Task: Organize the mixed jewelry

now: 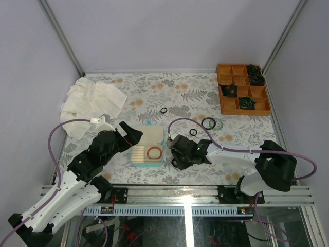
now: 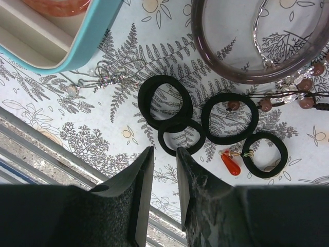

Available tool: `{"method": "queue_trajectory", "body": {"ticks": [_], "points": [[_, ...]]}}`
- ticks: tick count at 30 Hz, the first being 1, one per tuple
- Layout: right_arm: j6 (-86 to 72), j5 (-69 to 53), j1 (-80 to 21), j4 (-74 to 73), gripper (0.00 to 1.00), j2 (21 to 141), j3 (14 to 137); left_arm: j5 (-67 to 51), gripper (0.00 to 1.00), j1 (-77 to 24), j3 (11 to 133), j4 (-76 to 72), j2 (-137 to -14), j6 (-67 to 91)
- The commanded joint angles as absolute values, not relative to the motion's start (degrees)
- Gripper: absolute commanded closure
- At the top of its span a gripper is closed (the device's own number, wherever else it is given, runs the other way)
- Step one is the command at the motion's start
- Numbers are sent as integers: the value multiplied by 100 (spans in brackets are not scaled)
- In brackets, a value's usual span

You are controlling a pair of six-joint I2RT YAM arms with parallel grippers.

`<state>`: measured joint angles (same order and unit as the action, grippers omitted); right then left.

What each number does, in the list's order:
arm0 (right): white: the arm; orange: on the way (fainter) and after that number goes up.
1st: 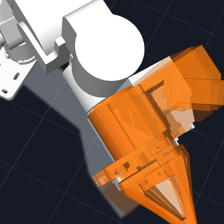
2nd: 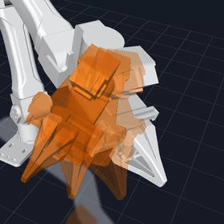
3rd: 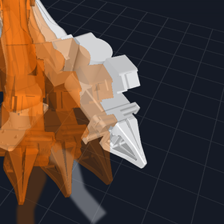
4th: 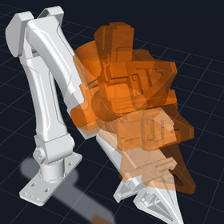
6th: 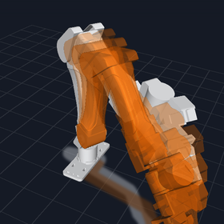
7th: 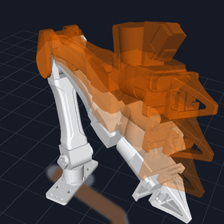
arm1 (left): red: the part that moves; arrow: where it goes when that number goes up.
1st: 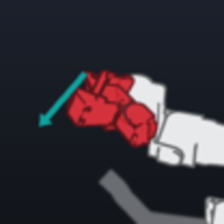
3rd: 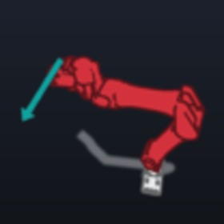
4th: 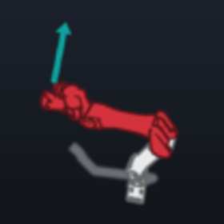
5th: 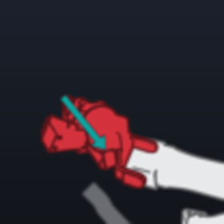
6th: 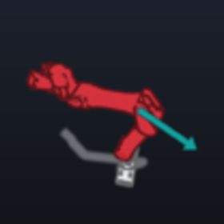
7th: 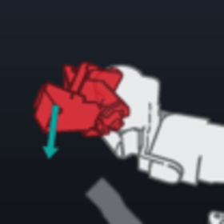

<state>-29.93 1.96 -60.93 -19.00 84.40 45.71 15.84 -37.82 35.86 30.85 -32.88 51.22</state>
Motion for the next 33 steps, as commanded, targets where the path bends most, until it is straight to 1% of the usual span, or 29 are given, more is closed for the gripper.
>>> {"method": "queue_trajectory", "body": {"ticks": [1, 15, 22, 26, 28, 33], "points": [[-2927, 275, -6192, -1841, 69, 8493, 4566, 1608, 0, -3753, 3559, 2928, -3293, 5123], [-2899, 298, -6359, -1779, 69, 8813, 4613, 1578, 0, -3754, 3514, 2866, -3305, 5150], [-2877, 515, -6365, -1905, 73, 8900, 4776, 1565, 0, -3753, 3524, 2855, -3305, 5139], [-2804, 720, -6364, -2108, 71, 9044, 4946, 1566, 0, -3755, 3520, 2865, -3275, 5133], [-2785, 750, -6363, -2139, 73, 9056, 4978, 1573, 0, -3757, 3515, 2877, -3254, 5133], [-2775, 832, -6368, -2233, 82, 9000, 4981, 1574, 0, -3753, 3494, 2892, -3194, 5139]]}}
